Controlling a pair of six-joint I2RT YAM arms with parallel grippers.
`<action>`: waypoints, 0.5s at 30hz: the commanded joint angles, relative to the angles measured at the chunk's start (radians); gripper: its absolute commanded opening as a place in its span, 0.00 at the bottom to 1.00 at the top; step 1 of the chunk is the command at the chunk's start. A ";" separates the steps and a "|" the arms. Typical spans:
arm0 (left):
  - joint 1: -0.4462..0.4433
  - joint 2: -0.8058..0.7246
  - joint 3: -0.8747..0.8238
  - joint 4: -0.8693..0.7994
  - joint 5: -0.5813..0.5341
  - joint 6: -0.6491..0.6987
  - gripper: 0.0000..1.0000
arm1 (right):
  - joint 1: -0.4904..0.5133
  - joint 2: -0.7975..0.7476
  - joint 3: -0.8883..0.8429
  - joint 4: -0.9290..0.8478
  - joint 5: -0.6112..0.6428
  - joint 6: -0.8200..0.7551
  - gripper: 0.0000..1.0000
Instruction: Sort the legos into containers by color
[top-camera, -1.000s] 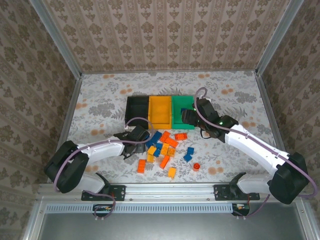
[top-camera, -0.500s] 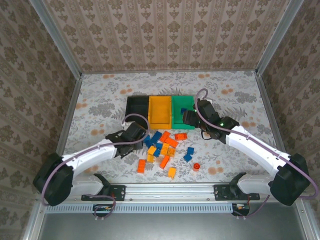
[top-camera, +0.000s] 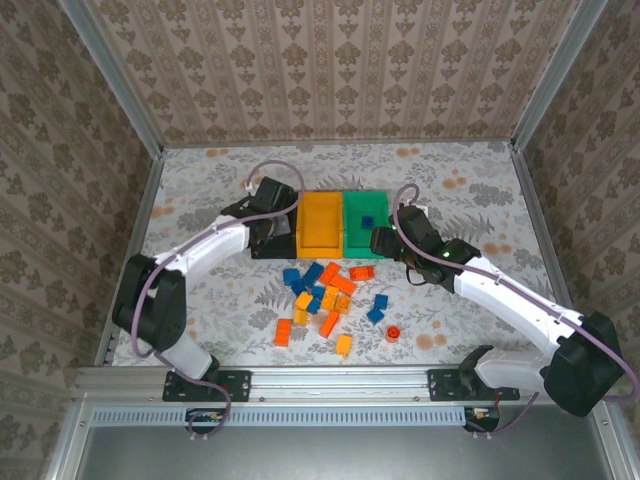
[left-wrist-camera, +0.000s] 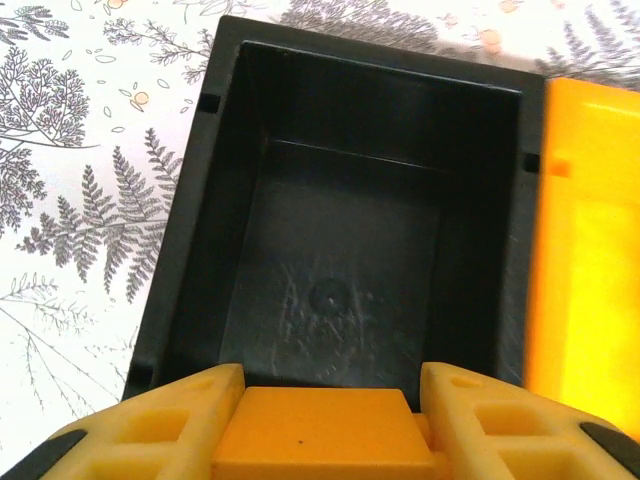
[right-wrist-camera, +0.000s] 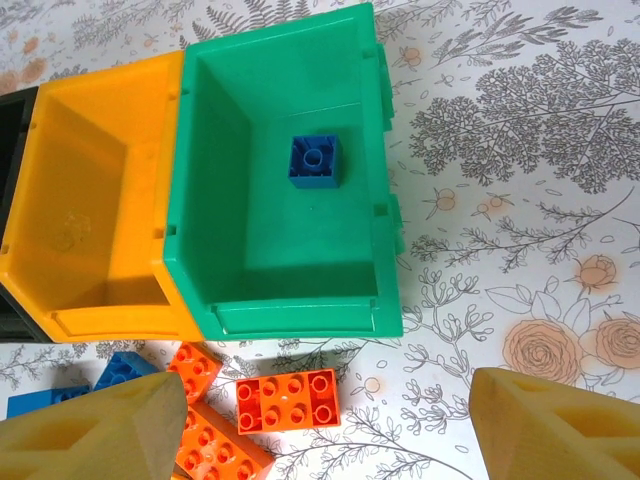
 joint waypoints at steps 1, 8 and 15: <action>0.024 0.063 0.073 -0.026 -0.020 0.044 0.39 | -0.011 -0.046 -0.015 -0.026 0.031 0.017 0.77; 0.042 0.146 0.145 -0.039 -0.002 0.041 0.54 | -0.017 -0.083 -0.021 -0.058 0.032 0.018 0.77; 0.034 0.073 0.131 -0.030 0.026 0.027 0.72 | -0.022 -0.104 -0.022 -0.074 0.027 0.016 0.80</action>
